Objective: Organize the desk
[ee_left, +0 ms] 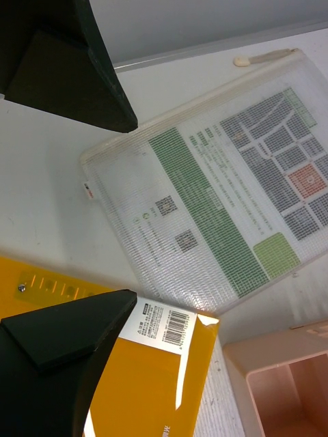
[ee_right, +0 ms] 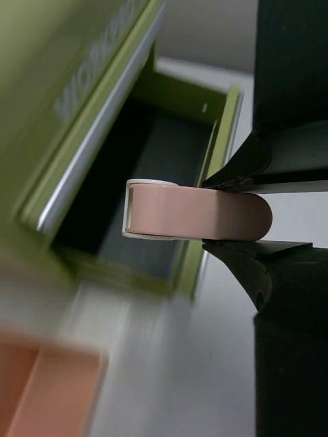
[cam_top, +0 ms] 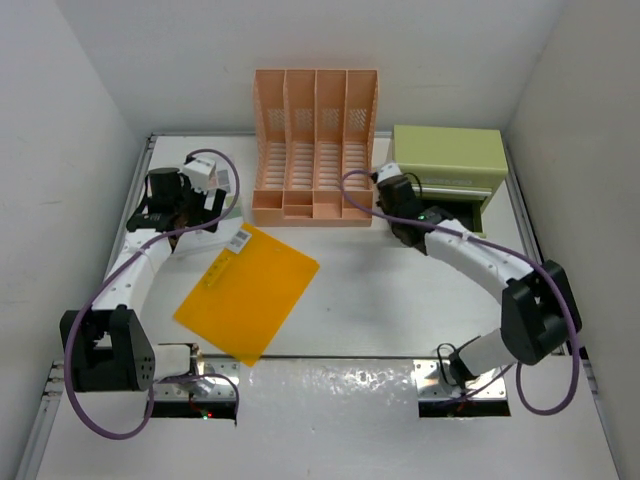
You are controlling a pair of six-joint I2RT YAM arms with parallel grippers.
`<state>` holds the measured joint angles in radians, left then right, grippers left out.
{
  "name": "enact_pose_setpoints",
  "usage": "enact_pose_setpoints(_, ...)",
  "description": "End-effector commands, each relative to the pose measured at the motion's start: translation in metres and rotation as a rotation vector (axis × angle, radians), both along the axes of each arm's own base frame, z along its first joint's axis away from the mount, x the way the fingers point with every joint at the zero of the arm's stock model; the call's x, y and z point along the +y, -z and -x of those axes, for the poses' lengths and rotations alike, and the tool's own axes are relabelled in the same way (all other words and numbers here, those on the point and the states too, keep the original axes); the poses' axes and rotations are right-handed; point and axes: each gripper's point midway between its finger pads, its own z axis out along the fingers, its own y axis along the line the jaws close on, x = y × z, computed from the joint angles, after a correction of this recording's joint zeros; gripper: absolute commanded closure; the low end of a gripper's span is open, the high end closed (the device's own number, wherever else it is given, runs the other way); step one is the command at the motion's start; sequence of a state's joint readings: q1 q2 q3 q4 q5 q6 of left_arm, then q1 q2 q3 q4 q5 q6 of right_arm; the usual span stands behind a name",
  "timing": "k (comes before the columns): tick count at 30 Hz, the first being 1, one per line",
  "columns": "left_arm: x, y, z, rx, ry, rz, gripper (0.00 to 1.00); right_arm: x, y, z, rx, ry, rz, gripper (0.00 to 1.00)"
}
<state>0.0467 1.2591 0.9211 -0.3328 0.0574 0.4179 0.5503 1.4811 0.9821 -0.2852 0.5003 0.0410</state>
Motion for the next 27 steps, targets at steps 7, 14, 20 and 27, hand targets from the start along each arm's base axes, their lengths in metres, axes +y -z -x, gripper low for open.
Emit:
enact_pose_setpoints(7,-0.003,-0.006,-0.007,-0.039,0.028,0.021,0.0,-0.087,-0.003,-0.051,-0.008,0.162,0.412,1.0)
enact_pose_setpoints(14,0.0,-0.011,-0.005,-0.052,0.017,0.004,0.01,-0.091,0.004,-0.085,0.035,0.138,0.508,0.9)
enact_pose_setpoints(20,-0.001,-0.011,-0.004,-0.051,0.023,0.004,0.01,-0.09,0.022,-0.096,0.104,0.111,0.522,0.73)
enact_pose_setpoints(27,0.0,-0.011,-0.005,-0.049,0.021,0.001,0.0,-0.082,0.027,-0.085,0.129,0.076,0.438,0.67)
